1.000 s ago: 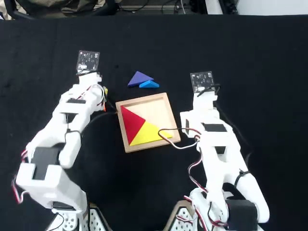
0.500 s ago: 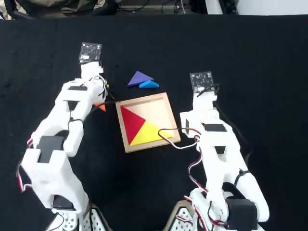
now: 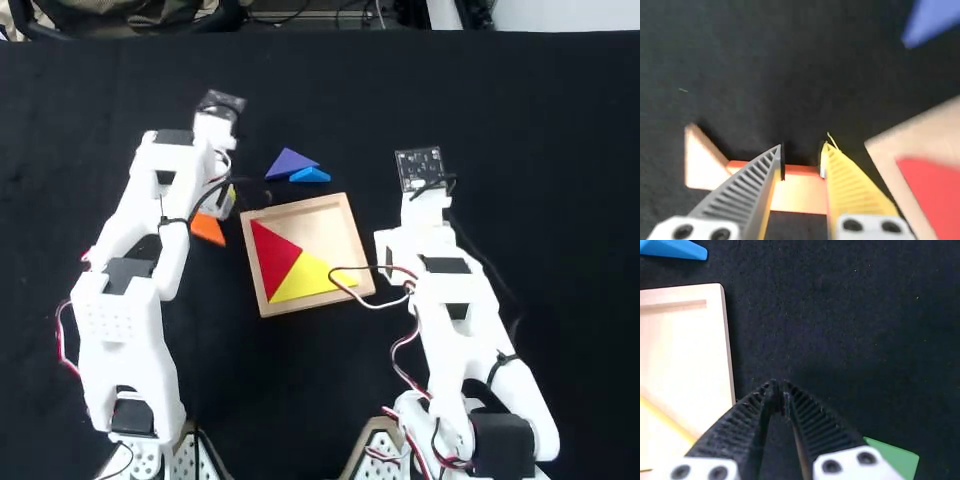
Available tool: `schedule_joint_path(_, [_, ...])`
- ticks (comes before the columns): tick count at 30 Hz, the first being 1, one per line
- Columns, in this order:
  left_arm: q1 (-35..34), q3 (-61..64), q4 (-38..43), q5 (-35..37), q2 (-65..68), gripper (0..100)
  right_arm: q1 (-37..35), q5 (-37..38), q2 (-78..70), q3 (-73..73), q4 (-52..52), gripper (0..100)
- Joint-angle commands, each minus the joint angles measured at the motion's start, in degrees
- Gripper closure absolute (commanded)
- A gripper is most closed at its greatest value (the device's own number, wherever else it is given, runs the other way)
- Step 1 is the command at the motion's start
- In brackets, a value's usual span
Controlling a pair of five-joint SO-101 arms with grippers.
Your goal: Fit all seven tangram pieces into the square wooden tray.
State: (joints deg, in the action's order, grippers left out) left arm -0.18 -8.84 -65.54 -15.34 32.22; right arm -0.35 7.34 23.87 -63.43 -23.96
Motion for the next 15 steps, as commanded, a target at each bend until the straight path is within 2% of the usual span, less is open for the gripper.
schedule_joint_path(1, [1.2, -3.6, -8.2, -6.2, -0.4, 86, 0.8, 0.6, -0.1, 1.0, 1.1, 98.7])
schedule_joint_path(5, [1.5, -3.2, -16.0, -14.9, -0.8, 86, 0.8, 0.6, -0.1, 1.0, 1.2, 98.7])
schedule_joint_path(9, [1.8, -2.1, -20.6, -20.3, -3.3, 90, 0.8, 0.6, -0.1, 1.0, 1.2, 98.7])
schedule_joint_path(15, [0.9, 0.6, -26.0, -22.0, -14.4, 90, 0.8, 0.6, -0.1, 1.0, 1.2, 98.7])
